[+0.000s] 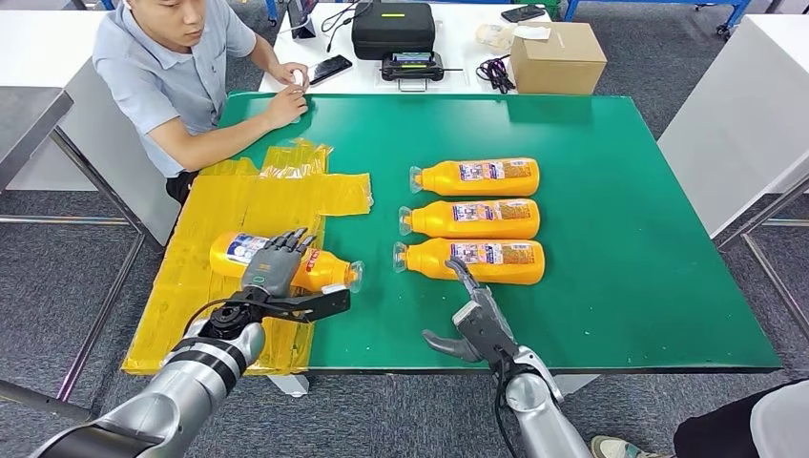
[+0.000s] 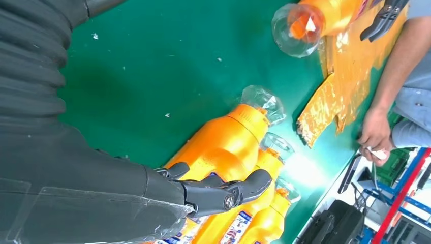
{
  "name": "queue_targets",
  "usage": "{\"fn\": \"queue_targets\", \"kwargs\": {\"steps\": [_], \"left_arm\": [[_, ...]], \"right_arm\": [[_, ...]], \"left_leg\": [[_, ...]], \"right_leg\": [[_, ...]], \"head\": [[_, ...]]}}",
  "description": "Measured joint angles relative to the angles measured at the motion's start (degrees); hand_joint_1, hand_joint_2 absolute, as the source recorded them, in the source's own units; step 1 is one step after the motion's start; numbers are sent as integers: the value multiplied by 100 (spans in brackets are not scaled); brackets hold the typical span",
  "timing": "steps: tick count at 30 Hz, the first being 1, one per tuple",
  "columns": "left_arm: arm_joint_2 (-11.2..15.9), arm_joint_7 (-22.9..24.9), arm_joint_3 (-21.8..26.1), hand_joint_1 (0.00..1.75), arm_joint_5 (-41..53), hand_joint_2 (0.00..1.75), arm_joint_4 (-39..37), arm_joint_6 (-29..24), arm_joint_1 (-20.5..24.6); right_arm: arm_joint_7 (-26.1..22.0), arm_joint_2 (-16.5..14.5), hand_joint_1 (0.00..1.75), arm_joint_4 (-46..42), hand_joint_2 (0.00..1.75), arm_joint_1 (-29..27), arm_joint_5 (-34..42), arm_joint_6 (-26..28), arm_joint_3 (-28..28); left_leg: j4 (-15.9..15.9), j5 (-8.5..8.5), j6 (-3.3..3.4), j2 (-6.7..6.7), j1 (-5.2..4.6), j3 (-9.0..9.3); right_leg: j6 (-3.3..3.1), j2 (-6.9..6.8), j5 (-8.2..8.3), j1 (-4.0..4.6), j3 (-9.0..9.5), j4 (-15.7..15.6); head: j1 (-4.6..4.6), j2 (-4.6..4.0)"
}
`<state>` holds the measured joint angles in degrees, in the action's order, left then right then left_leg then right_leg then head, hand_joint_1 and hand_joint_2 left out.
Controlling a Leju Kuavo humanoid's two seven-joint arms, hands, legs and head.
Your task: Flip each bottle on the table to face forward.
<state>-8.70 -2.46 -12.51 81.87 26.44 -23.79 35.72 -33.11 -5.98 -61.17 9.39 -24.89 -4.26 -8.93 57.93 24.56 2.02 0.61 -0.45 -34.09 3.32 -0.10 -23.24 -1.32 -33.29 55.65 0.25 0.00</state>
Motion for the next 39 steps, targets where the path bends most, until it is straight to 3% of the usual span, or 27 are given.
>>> {"fn": "queue_targets", "kwargs": {"steps": [4,9,13,17,28,31,32,35,39], "left_arm": [[-197,-95,-17,0,5,175,614,-128,-408],[-409,46,-226,0,192,175,2101,-394,-1257],[-481,324,-696,0,707,175,3556,-87,-1946],[-481,477,-1121,0,804,175,4524,31,-2322],[-479,495,-1281,0,744,175,5200,-30,-2582],[-486,42,-1298,0,-66,175,5430,-104,-2718],[-494,-225,-1301,0,-641,175,5542,-124,-2792],[-550,-1059,-1248,0,-2606,175,5861,-79,-3045],[-687,-1565,-1070,0,-3932,175,6013,256,-3299]], "right_arm": [[29,-23,0,-163,175,-160,-70,104,98],[86,-74,0,-542,175,-457,-212,292,284],[109,-166,0,-894,175,-732,-152,292,517],[117,-217,0,-1111,175,-909,-179,261,705],[116,-311,0,-1357,175,-1005,-270,188,894],[150,-400,0,-1491,44,-1065,-113,153,989],[211,-464,0,-1586,44,-1097,-35,126,1039],[591,-729,0,-1983,175,-1200,62,115,1173],[673,-1026,0,-2488,175,-1311,-120,308,1234]], "left_leg": [[1,1,1,-2,-2,-20],[2,6,4,-2,-4,-37],[2,10,2,-1,-3,-58],[1,11,1,-6,-2,-62],[1,6,4,-5,-2,-57],[1,6,4,-6,-2,-60],[1,7,3,-6,-2,-61],[1,10,1,-6,-2,-63],[0,10,0,-5,0,-62]], "right_leg": [[1,1,0,-2,-16,0],[2,1,-1,-3,-36,-2],[2,0,-3,-2,-56,-4],[2,2,-2,-2,-61,-4],[1,2,-1,-2,-57,-3],[1,2,-2,-2,-59,-3],[1,2,-2,-2,-60,-3],[0,3,-4,-1,-64,-3],[-1,2,-5,0,-66,-4]], "head": [[1,0],[1,0],[-1,0],[-1,0],[-1,0],[0,0],[0,0],[-1,0],[-1,0]]}}
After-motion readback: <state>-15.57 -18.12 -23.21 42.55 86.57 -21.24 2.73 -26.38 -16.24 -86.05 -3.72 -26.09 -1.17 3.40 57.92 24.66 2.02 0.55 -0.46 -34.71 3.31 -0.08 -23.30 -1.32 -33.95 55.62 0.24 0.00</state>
